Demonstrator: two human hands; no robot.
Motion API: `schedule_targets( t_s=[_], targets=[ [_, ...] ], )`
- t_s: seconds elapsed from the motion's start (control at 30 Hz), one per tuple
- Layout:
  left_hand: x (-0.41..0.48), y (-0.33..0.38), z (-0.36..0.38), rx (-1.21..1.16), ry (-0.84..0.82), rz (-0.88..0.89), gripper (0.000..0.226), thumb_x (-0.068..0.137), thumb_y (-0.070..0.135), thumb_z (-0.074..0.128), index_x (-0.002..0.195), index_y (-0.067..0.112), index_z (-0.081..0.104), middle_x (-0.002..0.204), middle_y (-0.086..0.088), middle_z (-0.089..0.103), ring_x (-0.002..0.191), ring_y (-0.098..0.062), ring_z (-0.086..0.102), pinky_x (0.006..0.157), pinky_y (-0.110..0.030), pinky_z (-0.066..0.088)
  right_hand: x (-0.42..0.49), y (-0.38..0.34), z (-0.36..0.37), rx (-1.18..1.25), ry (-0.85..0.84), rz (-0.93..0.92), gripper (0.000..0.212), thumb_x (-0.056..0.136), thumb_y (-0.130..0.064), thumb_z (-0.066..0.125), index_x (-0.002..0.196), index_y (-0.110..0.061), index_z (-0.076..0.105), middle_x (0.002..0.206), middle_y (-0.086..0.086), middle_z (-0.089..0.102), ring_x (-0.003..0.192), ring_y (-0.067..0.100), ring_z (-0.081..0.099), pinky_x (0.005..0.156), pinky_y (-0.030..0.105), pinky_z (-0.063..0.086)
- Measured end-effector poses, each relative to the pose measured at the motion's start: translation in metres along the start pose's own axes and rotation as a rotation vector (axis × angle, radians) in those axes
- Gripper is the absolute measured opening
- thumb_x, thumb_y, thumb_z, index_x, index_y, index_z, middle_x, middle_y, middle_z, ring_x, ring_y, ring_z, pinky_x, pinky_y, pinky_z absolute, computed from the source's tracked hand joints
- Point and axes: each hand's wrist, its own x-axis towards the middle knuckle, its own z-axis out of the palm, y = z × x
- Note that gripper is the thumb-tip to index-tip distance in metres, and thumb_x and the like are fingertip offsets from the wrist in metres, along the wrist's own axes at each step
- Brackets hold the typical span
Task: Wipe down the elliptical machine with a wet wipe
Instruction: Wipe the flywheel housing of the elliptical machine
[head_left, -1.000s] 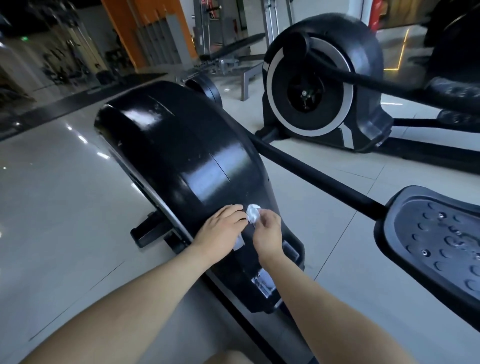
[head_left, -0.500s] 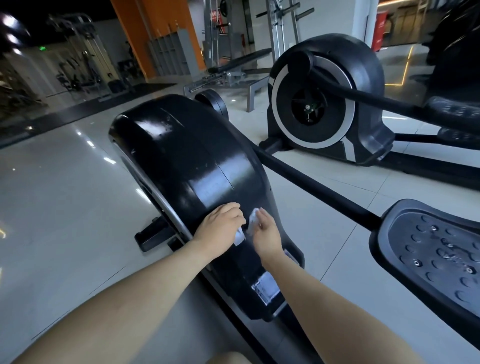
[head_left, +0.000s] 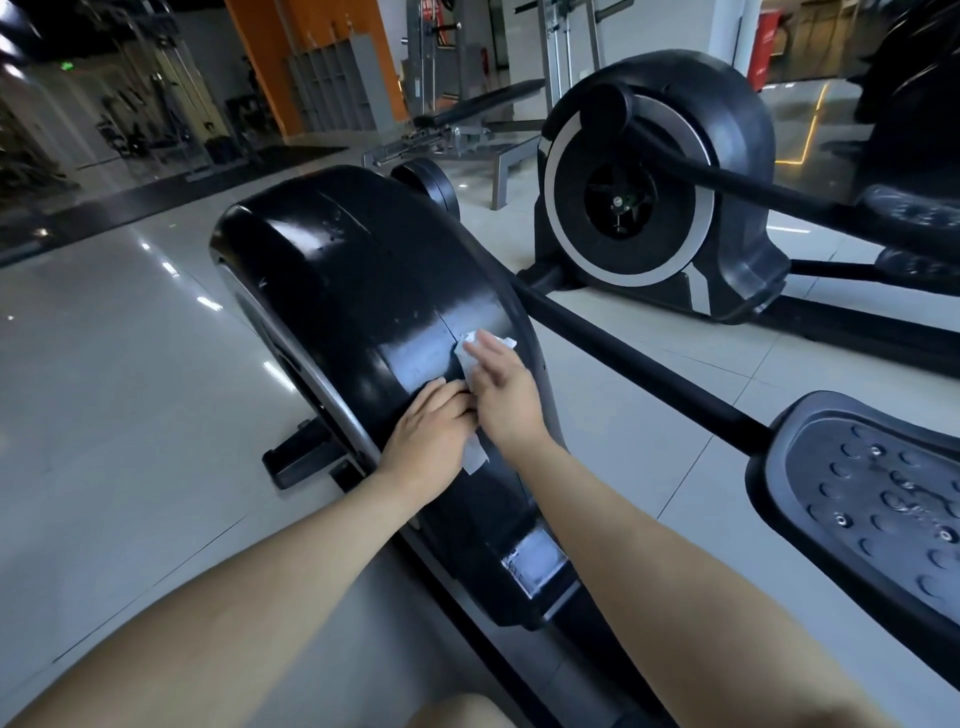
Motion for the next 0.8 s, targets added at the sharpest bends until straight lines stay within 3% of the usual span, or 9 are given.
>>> schedule_targets(
  t_s=[0.1, 0.2, 0.3, 0.37, 0.43, 0.5, 0.57, 0.67, 0.8],
  targets=[
    [-0.001, -0.003, 0.006, 0.047, 0.020, 0.018, 0.029, 0.084, 0.003, 0.056, 0.102, 0.012, 0.076, 0.113, 0.001, 0.069, 0.128, -0.027, 0.055, 0.123, -0.040, 0.023, -0.010, 0.025, 0.000, -0.154, 0.010, -0.046, 0.040, 0.101, 0.004, 0.045, 0.137, -0.005, 0.061, 0.150, 0.006, 0.050, 0.140, 0.014, 0.042, 0.107, 0.003, 0.025],
    [-0.003, 0.000, 0.013, 0.091, -0.016, 0.014, 0.042, 0.075, -0.007, 0.068, 0.109, 0.016, 0.076, 0.124, 0.002, 0.069, 0.136, -0.028, 0.050, 0.125, -0.039, 0.011, -0.031, 0.068, -0.012, -0.179, 0.094, 0.142, 0.042, 0.100, 0.004, 0.047, 0.140, -0.004, 0.056, 0.151, 0.011, 0.049, 0.142, 0.020, 0.041, 0.109, 0.005, 0.025],
    [0.000, 0.005, 0.018, 0.159, -0.109, 0.042, 0.050, 0.068, -0.004, 0.075, 0.114, 0.018, 0.077, 0.134, 0.001, 0.067, 0.140, -0.027, 0.048, 0.124, -0.042, 0.003, -0.056, 0.111, -0.019, -0.069, 0.090, 0.471, 0.041, 0.103, -0.010, 0.049, 0.144, -0.012, 0.054, 0.146, 0.007, 0.056, 0.137, 0.024, 0.051, 0.116, 0.032, 0.040],
    [0.004, 0.011, 0.018, 0.220, -0.193, 0.049, 0.051, 0.075, 0.001, 0.071, 0.124, 0.018, 0.072, 0.146, 0.000, 0.058, 0.148, -0.026, 0.037, 0.124, -0.042, -0.006, -0.064, 0.121, -0.020, 0.000, 0.112, 0.546, 0.033, 0.104, -0.021, 0.049, 0.135, -0.018, 0.060, 0.131, 0.005, 0.066, 0.122, 0.025, 0.062, 0.104, 0.041, 0.051],
    [0.009, 0.016, 0.024, 0.261, -0.251, 0.080, 0.054, 0.090, 0.004, 0.055, 0.143, 0.017, 0.057, 0.162, 0.000, 0.038, 0.157, -0.023, 0.014, 0.123, -0.042, -0.016, -0.055, 0.103, -0.022, 0.080, 0.189, 0.502, 0.030, 0.106, -0.023, 0.048, 0.133, -0.022, 0.061, 0.130, -0.005, 0.066, 0.118, 0.014, 0.063, 0.103, 0.031, 0.048],
    [0.017, 0.020, 0.027, 0.277, -0.300, 0.094, 0.058, 0.097, 0.003, 0.042, 0.153, 0.017, 0.044, 0.169, 0.001, 0.021, 0.158, -0.019, -0.003, 0.122, -0.042, -0.020, -0.031, 0.082, -0.025, 0.190, 0.250, 0.408, 0.036, 0.107, -0.016, 0.046, 0.141, -0.022, 0.058, 0.138, -0.017, 0.057, 0.128, 0.002, 0.052, 0.111, 0.023, 0.038],
    [0.026, 0.026, 0.031, 0.293, -0.329, 0.092, 0.060, 0.097, 0.004, 0.039, 0.155, 0.020, 0.037, 0.169, 0.005, 0.017, 0.157, -0.017, -0.008, 0.123, -0.042, -0.019, 0.000, 0.066, -0.028, 0.254, 0.263, 0.341, 0.038, 0.106, -0.014, 0.046, 0.141, -0.020, 0.060, 0.143, -0.017, 0.056, 0.138, 0.002, 0.045, 0.118, 0.027, 0.033],
    [0.037, 0.033, 0.038, 0.347, -0.365, 0.098, 0.062, 0.100, 0.011, 0.039, 0.159, 0.020, 0.025, 0.169, 0.005, 0.015, 0.157, -0.016, -0.010, 0.124, -0.042, -0.018, 0.025, 0.074, -0.033, 0.265, 0.233, 0.333, 0.036, 0.105, -0.024, 0.048, 0.138, -0.028, 0.062, 0.135, -0.020, 0.062, 0.122, -0.017, 0.050, 0.113, 0.026, 0.037],
    [0.049, 0.042, 0.059, 0.443, -0.418, 0.146, 0.061, 0.104, 0.024, 0.039, 0.160, 0.011, 0.019, 0.171, -0.005, 0.006, 0.158, -0.021, -0.008, 0.122, -0.043, -0.019, 0.008, 0.124, -0.036, 0.269, 0.256, 0.458, 0.043, 0.102, -0.036, 0.043, 0.144, -0.037, 0.056, 0.146, -0.012, 0.057, 0.137, 0.006, 0.050, 0.119, 0.037, 0.036]
  ],
)
